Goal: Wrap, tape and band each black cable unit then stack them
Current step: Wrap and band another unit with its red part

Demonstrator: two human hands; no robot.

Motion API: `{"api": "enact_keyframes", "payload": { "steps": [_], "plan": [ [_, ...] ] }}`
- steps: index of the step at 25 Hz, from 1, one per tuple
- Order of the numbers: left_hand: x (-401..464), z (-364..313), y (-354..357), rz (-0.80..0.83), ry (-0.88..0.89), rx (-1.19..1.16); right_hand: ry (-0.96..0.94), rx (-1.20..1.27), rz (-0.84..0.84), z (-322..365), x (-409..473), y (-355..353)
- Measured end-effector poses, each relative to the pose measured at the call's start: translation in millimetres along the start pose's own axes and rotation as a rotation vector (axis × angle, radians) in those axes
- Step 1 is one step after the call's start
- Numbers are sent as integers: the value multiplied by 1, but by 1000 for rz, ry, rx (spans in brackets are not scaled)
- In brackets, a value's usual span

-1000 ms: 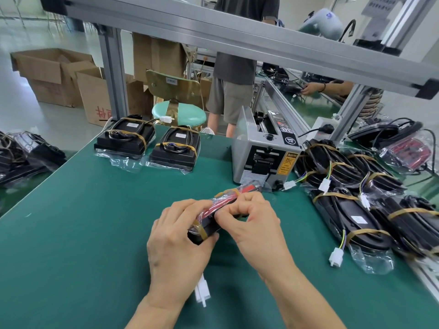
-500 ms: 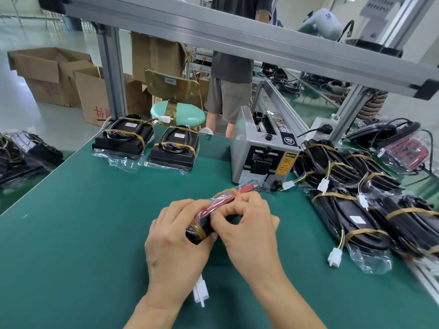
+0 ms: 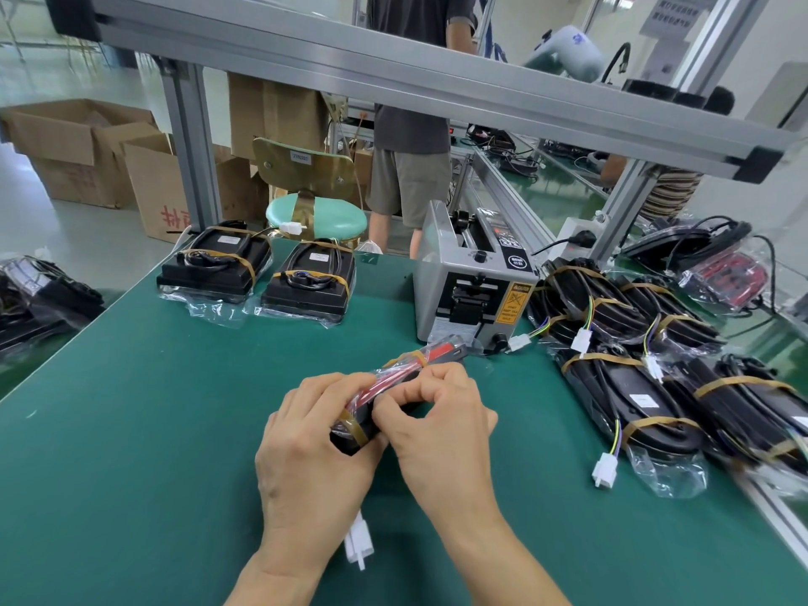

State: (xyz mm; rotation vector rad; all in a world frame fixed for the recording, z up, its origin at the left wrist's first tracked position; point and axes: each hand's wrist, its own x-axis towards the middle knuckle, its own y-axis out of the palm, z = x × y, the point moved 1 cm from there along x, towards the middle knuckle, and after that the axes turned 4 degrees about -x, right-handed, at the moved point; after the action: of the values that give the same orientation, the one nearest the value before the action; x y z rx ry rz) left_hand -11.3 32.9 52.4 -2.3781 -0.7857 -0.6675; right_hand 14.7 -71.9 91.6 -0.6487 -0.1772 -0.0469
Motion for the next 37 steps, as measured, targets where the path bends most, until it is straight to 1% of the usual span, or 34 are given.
{"api": "enact_keyframes", "payload": {
  "steps": [2,4,6,8,10,13,15,17,18,21,22,23,25,27,29,32,34,36,37],
  "plan": [
    [0,0,0,3,-6,2,-5,-23,-15,1,1,1],
    [1,-1,-1,2,-13,-2,16,9,-44,-2,0,2],
    [1,-2,-1,5,-15,-5,59,135,-43,-6,-1,2],
    [1,-3,-2,17,-16,-18,118,350,-7,-10,1,0],
    [2,-2,-2,33,-40,-29,166,487,8,-14,5,-2],
    [2,-2,-4,53,-67,-32,174,529,54,-17,7,-5],
    [3,-3,-4,61,-78,-43,113,520,83,-17,4,-8],
    [5,-4,-5,69,-96,-63,-47,432,45,-14,0,-10],
    [6,-4,-5,70,-110,-78,-175,310,-31,-13,-2,-11],
    [10,-6,-5,60,-164,-146,-682,-209,-380,-10,-4,-7],
    [11,-6,-5,57,-179,-165,-823,-328,-449,-12,-5,-5],
    [13,-6,-6,55,-194,-178,-927,-410,-479,-14,-6,-3],
    [15,-5,-7,61,-220,-200,-1042,-502,-480,-23,-8,-2],
    [16,-2,-8,75,-231,-213,-1103,-529,-438,-32,-10,-2],
    [15,-2,-8,91,-233,-216,-1108,-517,-407,-39,-14,-2],
    [14,-1,-8,102,-235,-216,-980,-398,-399,-44,-15,-7],
    [14,-1,-8,103,-243,-216,-886,-342,-444,-41,-13,-12],
    [13,-1,-8,103,-239,-219,-836,-355,-487,-34,-10,-11],
    [13,-1,-7,101,-231,-215,-851,-380,-479,-31,-11,-7]
  ]
}}
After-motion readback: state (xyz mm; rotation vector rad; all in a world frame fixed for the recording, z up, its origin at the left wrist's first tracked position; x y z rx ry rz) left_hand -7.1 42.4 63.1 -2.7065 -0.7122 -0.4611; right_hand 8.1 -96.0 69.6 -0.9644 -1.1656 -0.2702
